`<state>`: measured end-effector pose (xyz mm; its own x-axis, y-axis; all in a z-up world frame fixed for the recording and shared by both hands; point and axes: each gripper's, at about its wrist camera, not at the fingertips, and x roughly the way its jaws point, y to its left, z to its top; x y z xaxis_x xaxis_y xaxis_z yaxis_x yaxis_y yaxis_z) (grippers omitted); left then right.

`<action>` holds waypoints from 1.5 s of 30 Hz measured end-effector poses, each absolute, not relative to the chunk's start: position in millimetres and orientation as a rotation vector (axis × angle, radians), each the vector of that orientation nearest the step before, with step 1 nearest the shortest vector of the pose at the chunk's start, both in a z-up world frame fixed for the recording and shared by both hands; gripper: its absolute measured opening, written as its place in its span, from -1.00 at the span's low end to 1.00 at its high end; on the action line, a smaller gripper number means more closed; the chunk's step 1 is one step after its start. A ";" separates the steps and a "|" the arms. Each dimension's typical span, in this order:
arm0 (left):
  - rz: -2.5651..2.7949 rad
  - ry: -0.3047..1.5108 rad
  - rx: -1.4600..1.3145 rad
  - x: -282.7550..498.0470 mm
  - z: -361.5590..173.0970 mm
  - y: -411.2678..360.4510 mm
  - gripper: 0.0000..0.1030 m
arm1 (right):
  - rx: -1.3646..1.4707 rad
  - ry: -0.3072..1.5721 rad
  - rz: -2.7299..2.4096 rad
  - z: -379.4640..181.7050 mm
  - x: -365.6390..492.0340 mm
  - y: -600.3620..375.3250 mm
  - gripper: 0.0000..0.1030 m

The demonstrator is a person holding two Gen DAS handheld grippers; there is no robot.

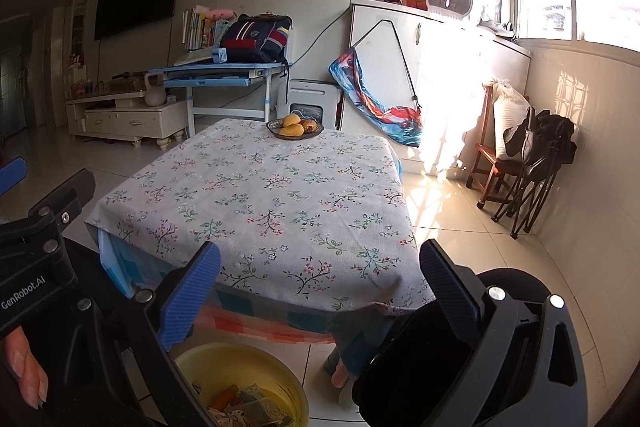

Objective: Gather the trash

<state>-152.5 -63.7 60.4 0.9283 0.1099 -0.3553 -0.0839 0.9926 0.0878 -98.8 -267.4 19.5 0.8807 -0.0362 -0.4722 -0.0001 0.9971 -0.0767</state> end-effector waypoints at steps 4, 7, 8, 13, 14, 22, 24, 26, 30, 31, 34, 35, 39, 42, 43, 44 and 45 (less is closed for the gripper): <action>0.111 0.369 0.058 -152.7 61.5 -58.9 0.86 | -0.086 0.495 -0.016 18.1 -99.0 -265.4 0.85; 0.118 0.372 0.044 -151.7 62.1 -54.2 0.86 | -0.093 0.496 -0.016 17.5 -99.1 -264.3 0.85; 0.118 0.374 0.040 -151.3 61.9 -53.0 0.86 | -0.095 0.497 -0.015 17.5 -99.1 -264.1 0.85; 0.126 0.372 0.028 -150.7 62.0 -48.5 0.86 | -0.098 0.499 -0.016 17.0 -98.2 -263.3 0.85; 0.127 0.372 0.025 -150.7 61.8 -47.6 0.86 | -0.100 0.499 -0.015 16.7 -98.5 -263.2 0.85; 0.123 0.383 0.003 -147.9 61.6 -40.9 0.86 | -0.112 0.502 -0.011 16.1 -98.3 -261.0 0.85; 0.118 0.380 -0.004 -147.6 61.8 -38.5 0.86 | -0.116 0.504 -0.010 15.9 -97.3 -260.8 0.85; 0.107 0.379 -0.014 -147.4 62.4 -36.1 0.86 | -0.119 0.505 -0.008 15.6 -97.3 -260.2 0.85; 0.075 0.376 -0.091 -149.0 63.3 -24.2 0.86 | -0.124 0.507 -0.003 15.3 -96.9 -258.3 0.85; 0.071 0.372 -0.108 -150.1 63.6 -20.2 0.86 | -0.125 0.506 -0.001 15.2 -97.3 -258.3 0.85; 0.076 0.361 -0.096 -152.7 65.7 -14.6 0.86 | -0.128 0.509 0.004 14.6 -97.3 -257.0 0.85; 0.088 0.355 -0.076 -153.9 66.2 -13.8 0.86 | -0.131 0.511 0.005 14.3 -96.8 -255.5 0.85; 0.110 0.367 -0.052 -153.9 65.0 -5.4 0.86 | -0.144 0.518 0.014 13.1 -94.6 -249.8 0.85; 0.109 0.400 -0.083 -150.1 61.5 3.1 0.86 | -0.154 0.537 0.029 11.4 -91.1 -245.6 0.85; 0.104 0.414 -0.095 -148.6 59.2 6.2 0.86 | -0.156 0.550 0.037 10.5 -89.7 -244.3 0.85; 0.102 0.434 -0.102 -146.9 56.9 8.7 0.86 | -0.155 0.564 0.043 9.8 -87.3 -243.7 0.85; 0.112 0.452 -0.103 -145.5 53.9 11.4 0.86 | -0.150 0.582 0.049 7.9 -84.8 -242.8 0.85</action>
<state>-145.5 11.4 53.9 0.8938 0.0847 -0.4404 -0.1304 0.9886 -0.0746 -84.8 -242.8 7.9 0.8343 0.0040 -0.5514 -0.0887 0.9879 -0.1271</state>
